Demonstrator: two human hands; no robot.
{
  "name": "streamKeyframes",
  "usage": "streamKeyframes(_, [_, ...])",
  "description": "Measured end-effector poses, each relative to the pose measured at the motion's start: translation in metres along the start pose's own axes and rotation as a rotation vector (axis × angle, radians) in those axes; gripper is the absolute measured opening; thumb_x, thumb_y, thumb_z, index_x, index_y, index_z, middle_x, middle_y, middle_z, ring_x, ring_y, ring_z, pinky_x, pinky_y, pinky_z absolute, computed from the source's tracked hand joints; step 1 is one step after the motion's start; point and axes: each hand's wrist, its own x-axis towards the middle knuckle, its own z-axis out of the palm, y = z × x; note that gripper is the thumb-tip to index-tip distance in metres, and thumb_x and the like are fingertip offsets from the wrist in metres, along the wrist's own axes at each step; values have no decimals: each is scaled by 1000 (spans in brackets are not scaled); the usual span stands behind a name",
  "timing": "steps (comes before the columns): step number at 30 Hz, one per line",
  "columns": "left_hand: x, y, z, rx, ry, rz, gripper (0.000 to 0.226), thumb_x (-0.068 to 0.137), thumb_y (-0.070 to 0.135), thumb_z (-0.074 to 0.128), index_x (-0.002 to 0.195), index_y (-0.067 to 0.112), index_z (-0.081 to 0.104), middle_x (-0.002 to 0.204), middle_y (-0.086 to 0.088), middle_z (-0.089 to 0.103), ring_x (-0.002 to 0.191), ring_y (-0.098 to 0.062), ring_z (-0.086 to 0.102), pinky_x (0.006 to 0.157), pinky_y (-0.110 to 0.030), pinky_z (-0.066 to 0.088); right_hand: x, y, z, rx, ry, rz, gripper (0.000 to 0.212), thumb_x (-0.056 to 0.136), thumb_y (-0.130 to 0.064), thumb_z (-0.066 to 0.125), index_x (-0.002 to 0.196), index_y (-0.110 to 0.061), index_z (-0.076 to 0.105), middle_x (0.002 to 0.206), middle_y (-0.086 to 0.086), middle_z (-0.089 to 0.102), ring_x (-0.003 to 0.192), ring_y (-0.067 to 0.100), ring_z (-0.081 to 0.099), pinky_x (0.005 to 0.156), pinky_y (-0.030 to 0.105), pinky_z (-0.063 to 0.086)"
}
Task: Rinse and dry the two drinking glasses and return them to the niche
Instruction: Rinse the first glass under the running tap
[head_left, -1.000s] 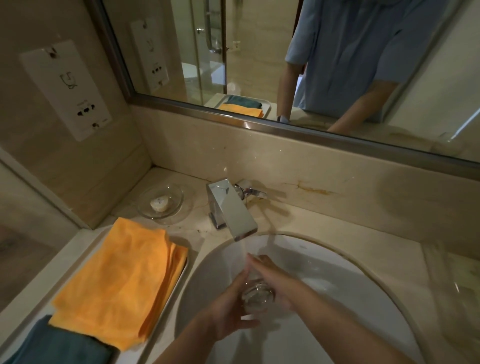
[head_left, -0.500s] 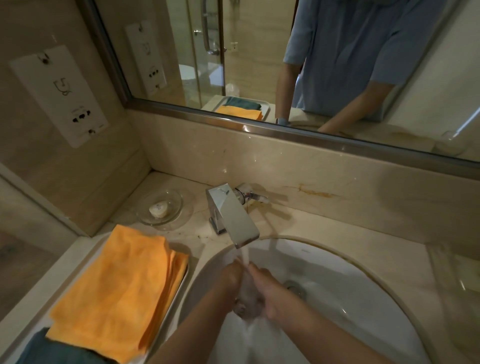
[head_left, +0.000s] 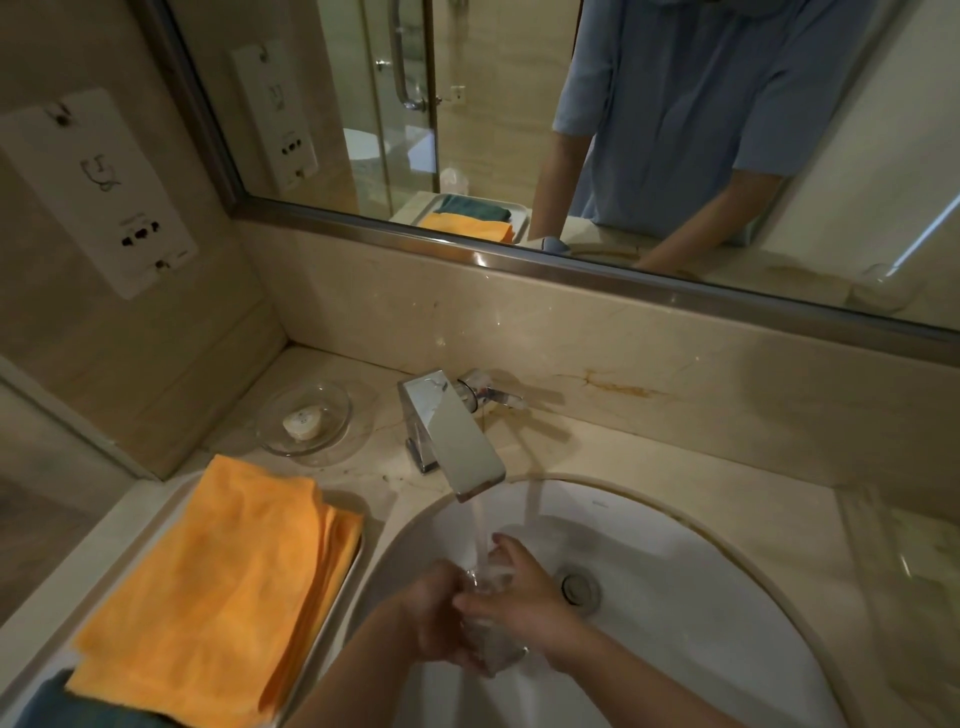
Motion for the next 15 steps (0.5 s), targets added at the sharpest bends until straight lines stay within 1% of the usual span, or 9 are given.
streamKeyframes(3, [-8, -3, -5, 100, 19, -23, 31, 93, 4, 23, 89, 5, 54, 45, -7, 57, 39, -18, 58, 53, -37, 57, -2, 4, -1, -140, -62, -84, 93, 65, -23, 83, 140, -18, 29, 133, -4, 38, 113, 4, 46, 69, -7, 36])
streamKeyframes(4, [-10, -2, -5, 104, 32, -11, 30, 95, 5, 24, 94, 3, 55, 49, -8, 58, 40, -18, 58, 50, -35, 58, -2, 6, -2, -143, -82, -94, 92, 63, -26, 84, 138, -20, 30, 130, -8, 38, 115, 3, 45, 70, -7, 36])
streamKeyframes(6, [-11, 2, -4, 119, 87, 29, 29, 96, 4, 28, 111, -1, 51, 67, -12, 60, 46, -20, 61, 48, -33, 57, 1, 8, -4, -83, -115, -70, 84, 69, -23, 81, 134, -30, 28, 126, -16, 38, 111, -6, 42, 73, -4, 39])
streamKeyframes(8, [-12, 6, -1, 149, 197, 82, 29, 96, 0, 27, 119, 2, 44, 81, -16, 59, 55, -22, 63, 48, -32, 57, 6, 11, -4, -21, -137, -40, 76, 71, -32, 80, 130, -37, 32, 131, -21, 40, 117, -7, 43, 86, 10, 46])
streamKeyframes(9, [-12, 7, 1, 174, 259, 112, 30, 96, 1, 28, 121, 4, 44, 89, -16, 59, 63, -24, 64, 51, -32, 58, 9, 14, -3, -9, -145, -32, 79, 69, -42, 80, 133, -38, 34, 137, -19, 40, 125, 0, 43, 96, 21, 46])
streamKeyframes(11, [-14, 8, 6, 242, 353, 185, 35, 96, 4, 34, 130, 6, 44, 106, -13, 55, 87, -28, 65, 63, -34, 60, 11, 15, -1, 55, -142, 23, 79, 72, -56, 71, 139, -40, 32, 144, -16, 37, 133, 10, 38, 107, 36, 39])
streamKeyframes(12, [-15, 7, 9, 271, 389, 219, 38, 95, 5, 37, 132, 7, 43, 111, -12, 54, 98, -29, 63, 70, -35, 60, 12, 13, 0, 87, -126, 75, 69, 79, -54, 64, 139, -40, 32, 142, -17, 37, 132, 11, 39, 106, 37, 39])
streamKeyframes(13, [-16, 6, 11, 309, 420, 241, 41, 93, 4, 39, 134, 8, 40, 117, -12, 53, 106, -29, 61, 74, -34, 58, 12, 11, 0, 105, -107, 138, 56, 87, -48, 57, 137, -41, 34, 138, -15, 41, 127, 12, 43, 100, 34, 42])
streamKeyframes(15, [-19, 1, 18, 388, 459, 264, 49, 91, 0, 40, 138, 10, 33, 130, -16, 50, 104, -26, 58, 75, -32, 56, 15, 8, 1, 94, -60, 263, 32, 94, -28, 47, 126, -35, 45, 120, -5, 55, 101, 14, 54, 79, 29, 46])
